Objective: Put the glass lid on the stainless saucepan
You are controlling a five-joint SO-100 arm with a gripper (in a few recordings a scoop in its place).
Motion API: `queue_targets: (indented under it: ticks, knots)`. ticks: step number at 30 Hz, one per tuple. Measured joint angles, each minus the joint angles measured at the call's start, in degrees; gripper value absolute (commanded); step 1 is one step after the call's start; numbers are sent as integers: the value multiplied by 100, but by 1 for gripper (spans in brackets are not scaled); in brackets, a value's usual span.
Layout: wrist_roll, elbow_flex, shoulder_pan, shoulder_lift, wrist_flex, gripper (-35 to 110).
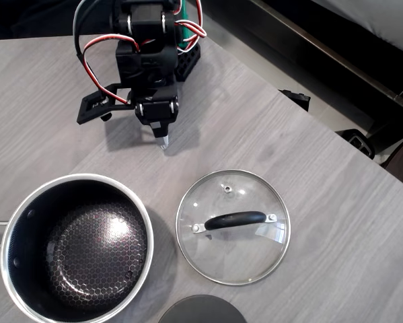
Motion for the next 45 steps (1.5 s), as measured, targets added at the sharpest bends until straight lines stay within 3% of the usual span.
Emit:
queue_targets:
  ticks: [45]
  knots:
    - [0,0,-299,0,0,0]
